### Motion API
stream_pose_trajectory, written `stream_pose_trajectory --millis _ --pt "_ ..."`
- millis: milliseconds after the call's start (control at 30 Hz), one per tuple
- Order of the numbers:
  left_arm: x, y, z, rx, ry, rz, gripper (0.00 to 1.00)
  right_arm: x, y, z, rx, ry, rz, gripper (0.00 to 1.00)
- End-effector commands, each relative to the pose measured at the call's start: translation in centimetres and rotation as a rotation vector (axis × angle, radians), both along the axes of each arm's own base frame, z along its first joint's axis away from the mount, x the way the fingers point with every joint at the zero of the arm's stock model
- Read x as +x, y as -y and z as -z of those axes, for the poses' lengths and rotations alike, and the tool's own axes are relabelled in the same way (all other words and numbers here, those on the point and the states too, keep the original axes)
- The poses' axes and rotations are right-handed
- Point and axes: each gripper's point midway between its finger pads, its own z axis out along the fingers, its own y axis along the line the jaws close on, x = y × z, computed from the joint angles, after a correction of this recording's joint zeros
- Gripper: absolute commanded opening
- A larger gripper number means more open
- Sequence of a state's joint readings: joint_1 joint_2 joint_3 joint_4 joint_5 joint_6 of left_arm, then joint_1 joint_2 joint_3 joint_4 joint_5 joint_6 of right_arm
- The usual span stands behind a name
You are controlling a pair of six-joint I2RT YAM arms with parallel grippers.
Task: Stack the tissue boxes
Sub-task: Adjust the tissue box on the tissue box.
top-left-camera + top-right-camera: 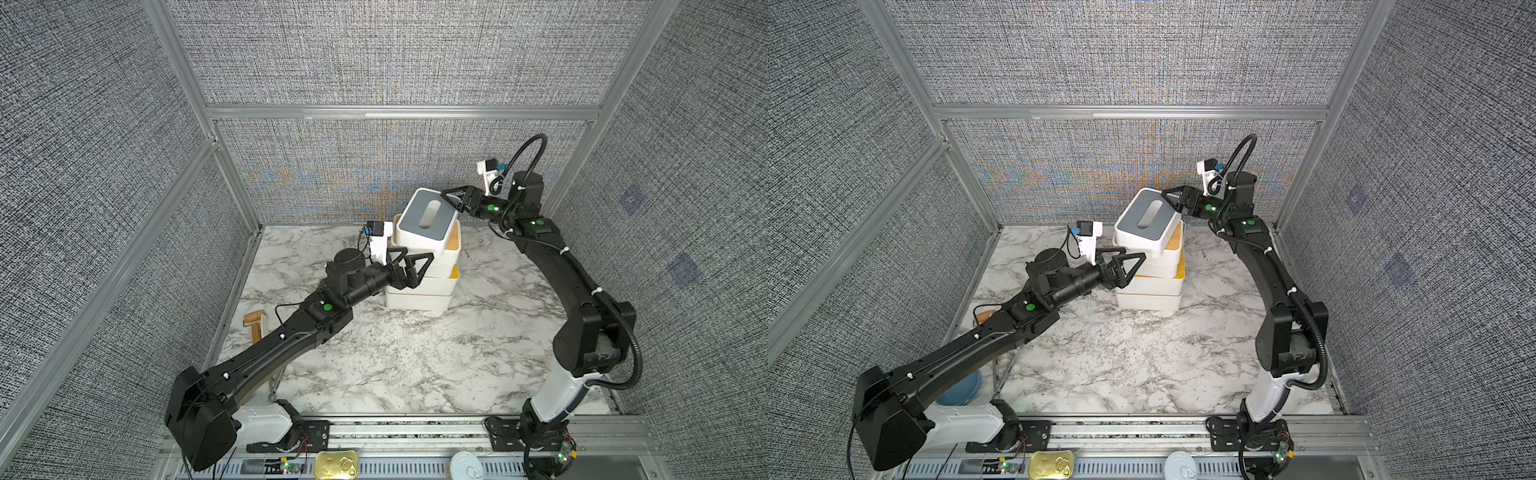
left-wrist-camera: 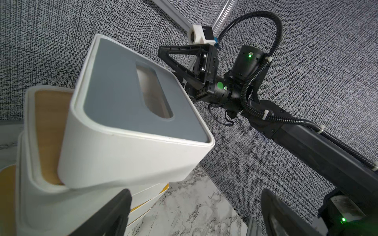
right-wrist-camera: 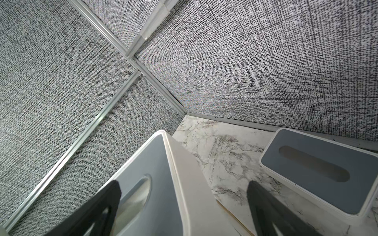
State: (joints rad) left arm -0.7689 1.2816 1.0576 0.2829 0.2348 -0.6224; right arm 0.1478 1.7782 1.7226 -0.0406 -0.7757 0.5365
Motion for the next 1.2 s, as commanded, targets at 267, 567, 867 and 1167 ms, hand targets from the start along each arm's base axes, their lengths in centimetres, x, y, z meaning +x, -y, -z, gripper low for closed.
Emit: stream_pose_trajectory --millis 267,567,867,1167 --pt "0.7 0.4 -0.6 0.009 0.024 -0.013 0.99 -1.6 -0.8 -1.5 0.001 0.068 -0.061 0.99" --pt "1.1 0.4 -0.8 0.021 0.027 -0.030 0.99 -3.5 -1.0 -2.0 0.008 0.085 -0.102 0.99" --pt "1.5 0.4 -1.0 0.030 0.026 -0.044 0.99 -5.3 -0.6 -2.5 0.016 0.103 -0.105 0.99" --pt "1.9 0.1 -1.3 0.045 0.031 -0.073 0.99 -7.1 -0.4 -2.9 0.034 0.121 -0.105 0.99"
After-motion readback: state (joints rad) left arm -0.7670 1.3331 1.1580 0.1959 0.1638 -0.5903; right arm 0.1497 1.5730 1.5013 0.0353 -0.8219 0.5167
